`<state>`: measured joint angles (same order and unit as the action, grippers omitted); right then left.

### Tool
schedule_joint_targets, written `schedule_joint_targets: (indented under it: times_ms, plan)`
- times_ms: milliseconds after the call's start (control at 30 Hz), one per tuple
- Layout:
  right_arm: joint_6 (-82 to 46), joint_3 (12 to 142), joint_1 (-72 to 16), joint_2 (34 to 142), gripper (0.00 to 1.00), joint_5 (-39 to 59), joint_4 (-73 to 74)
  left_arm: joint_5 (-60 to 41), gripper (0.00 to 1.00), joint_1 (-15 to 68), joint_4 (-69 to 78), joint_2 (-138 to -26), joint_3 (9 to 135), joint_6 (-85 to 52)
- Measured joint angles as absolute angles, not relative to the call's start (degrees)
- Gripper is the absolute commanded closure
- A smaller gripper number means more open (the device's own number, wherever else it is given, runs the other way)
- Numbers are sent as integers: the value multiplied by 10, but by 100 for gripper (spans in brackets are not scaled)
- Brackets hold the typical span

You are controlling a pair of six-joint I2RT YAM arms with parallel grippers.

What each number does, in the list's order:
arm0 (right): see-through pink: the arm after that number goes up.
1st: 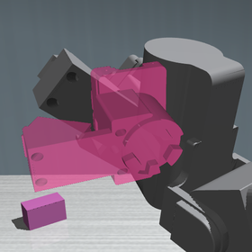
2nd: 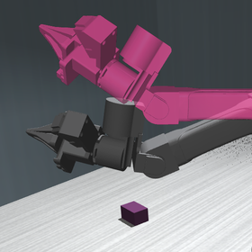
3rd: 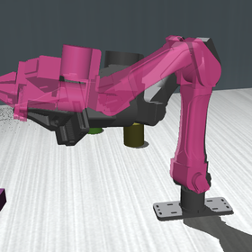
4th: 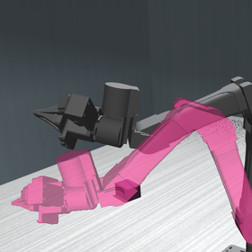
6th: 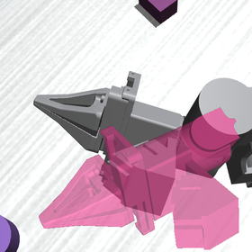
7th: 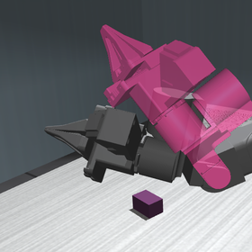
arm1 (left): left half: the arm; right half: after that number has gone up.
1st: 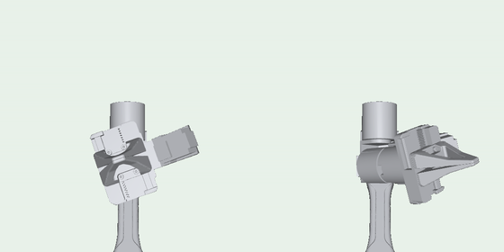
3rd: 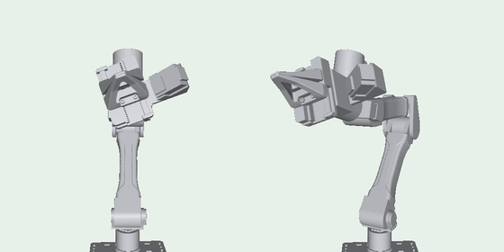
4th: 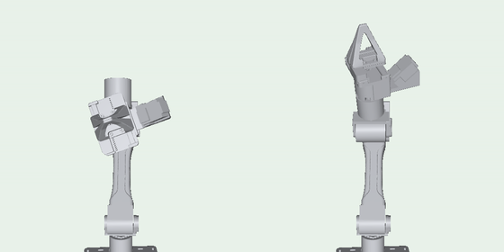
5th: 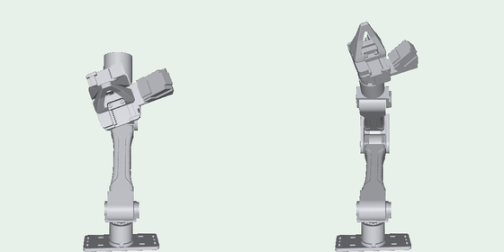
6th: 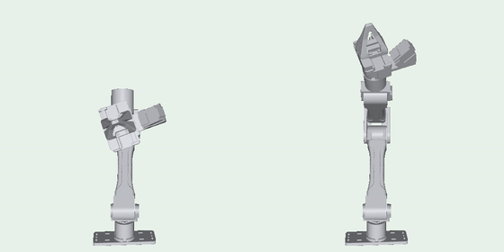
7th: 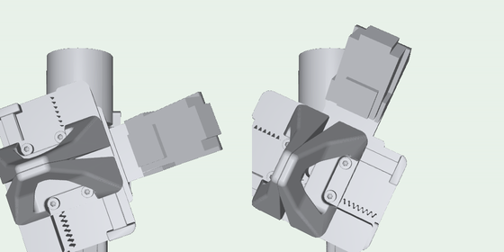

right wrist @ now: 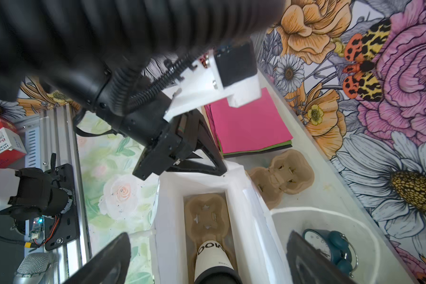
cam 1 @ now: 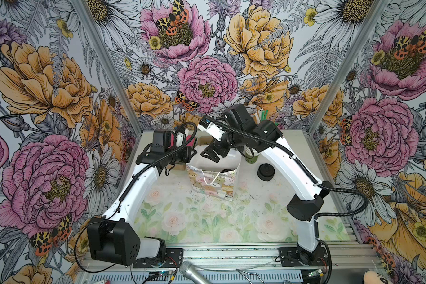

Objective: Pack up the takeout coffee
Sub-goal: 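Move the right arm back toward the cup stack while left gripper releases bag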

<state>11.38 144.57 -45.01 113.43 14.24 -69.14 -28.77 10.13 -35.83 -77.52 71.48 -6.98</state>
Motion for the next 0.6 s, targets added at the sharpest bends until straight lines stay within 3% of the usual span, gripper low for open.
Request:
schedule_joint_targets:
  times_ms: [233, 300, 433, 600]
  plan:
    - [95, 1334, -416, 1014, 0, 117, -604, -285, 38, 103, -363, -773, 729, -70]
    - [83, 1257, -403, 963, 1, 101, -555, -283, 34, 103, -363, -769, 735, -71]
    - [46, 1096, -360, 868, 4, 57, -451, -275, 17, 103, -363, -750, 744, -70]
    - [-9, 999, -294, 814, 13, -17, -374, -251, 7, 103, -362, -717, 751, -71]
